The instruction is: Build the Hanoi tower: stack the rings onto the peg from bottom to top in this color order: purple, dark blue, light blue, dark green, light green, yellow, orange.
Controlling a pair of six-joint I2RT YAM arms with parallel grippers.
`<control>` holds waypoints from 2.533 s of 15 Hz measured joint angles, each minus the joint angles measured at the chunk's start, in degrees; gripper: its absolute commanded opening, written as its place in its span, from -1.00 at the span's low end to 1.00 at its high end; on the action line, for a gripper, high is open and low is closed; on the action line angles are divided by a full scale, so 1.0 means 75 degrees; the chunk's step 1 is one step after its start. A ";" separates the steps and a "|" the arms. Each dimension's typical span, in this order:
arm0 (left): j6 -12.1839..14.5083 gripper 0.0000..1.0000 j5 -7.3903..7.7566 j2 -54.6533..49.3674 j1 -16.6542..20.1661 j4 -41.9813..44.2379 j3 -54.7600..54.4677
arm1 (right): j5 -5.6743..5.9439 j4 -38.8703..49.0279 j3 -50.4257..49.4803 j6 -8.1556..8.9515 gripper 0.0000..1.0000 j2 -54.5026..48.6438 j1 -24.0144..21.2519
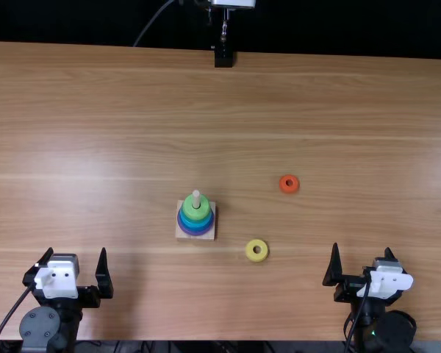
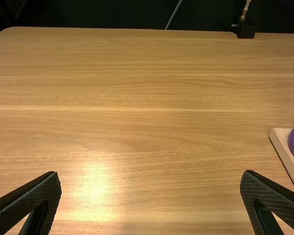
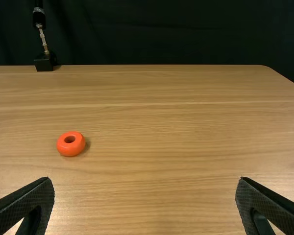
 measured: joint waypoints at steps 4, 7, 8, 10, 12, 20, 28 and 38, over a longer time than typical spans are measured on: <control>0.0000 1.00 0.0003 0.0000 0.0000 -0.0003 0.0000 | 0.0000 0.0009 -0.0003 0.0000 1.00 0.0000 0.0003; 0.0003 1.00 0.0003 0.0000 0.0003 0.0003 0.0000 | 0.0020 -0.0067 0.0131 0.0000 1.00 0.0023 0.0003; 0.0006 1.00 0.0000 0.0000 0.0003 0.0000 0.0000 | 0.0032 -0.0187 0.0452 0.0000 1.00 0.0341 0.0003; 0.0003 1.00 0.0000 0.0000 0.0003 -0.0003 0.0000 | 0.0041 -0.0178 0.1623 0.0000 1.00 0.1585 0.0012; 0.0003 1.00 -0.0003 0.0000 0.0000 -0.0003 -0.0003 | 0.0064 -0.0149 0.2725 0.0003 1.00 0.2640 0.0195; 0.0000 1.00 -0.0003 0.0000 0.0003 -0.0003 0.0000 | 0.0087 -0.2795 0.6441 0.0624 1.00 0.7600 0.3209; 0.0003 1.00 0.0000 0.0000 0.0003 -0.0009 0.0000 | 0.0087 -0.3993 0.7189 0.2203 1.00 1.0856 0.4060; 0.0003 1.00 0.0000 0.0000 0.0000 -0.0006 -0.0003 | 0.0052 -0.3879 0.7192 0.2442 1.00 1.2321 0.4462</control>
